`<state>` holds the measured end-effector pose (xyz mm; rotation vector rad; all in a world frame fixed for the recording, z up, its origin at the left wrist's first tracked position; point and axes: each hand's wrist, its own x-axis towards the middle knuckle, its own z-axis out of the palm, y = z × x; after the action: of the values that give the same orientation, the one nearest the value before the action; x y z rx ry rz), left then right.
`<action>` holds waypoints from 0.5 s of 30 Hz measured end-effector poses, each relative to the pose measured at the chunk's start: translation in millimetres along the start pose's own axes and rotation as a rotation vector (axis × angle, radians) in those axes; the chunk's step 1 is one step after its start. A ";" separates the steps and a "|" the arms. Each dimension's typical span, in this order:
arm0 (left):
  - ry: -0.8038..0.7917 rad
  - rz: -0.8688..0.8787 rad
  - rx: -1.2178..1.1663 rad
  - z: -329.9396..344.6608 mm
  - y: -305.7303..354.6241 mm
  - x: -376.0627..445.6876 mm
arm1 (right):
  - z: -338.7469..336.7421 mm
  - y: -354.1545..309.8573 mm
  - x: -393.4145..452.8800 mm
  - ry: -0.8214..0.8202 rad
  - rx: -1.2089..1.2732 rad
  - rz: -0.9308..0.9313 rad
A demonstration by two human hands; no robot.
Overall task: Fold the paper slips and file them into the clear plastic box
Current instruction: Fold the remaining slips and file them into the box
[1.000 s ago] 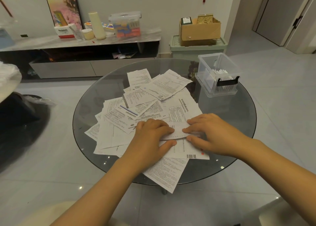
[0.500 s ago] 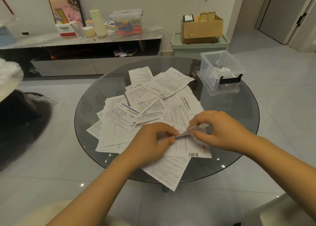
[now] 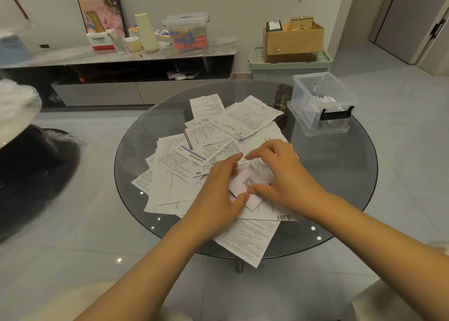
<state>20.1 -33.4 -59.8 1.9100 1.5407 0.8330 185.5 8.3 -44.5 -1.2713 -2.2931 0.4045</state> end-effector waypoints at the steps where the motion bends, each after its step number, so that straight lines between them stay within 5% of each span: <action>1: -0.015 0.022 0.048 -0.4 -2.8 0.4 | 1.8 -0.7 0.5 -0.046 -0.041 -0.016; 5: -0.093 0.068 0.198 -7.0 -7.8 0.7 | 6.2 -2.2 -2.4 -0.202 -0.075 -0.066; 15: -0.207 0.136 0.288 -18.9 -5.7 -2.8 | -9.3 1.6 -17.0 -0.292 -0.143 -0.125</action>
<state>1.8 -34.4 -51.9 2.2486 1.4800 0.4672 199.4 -5.1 -42.0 -1.1922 -2.6735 0.4116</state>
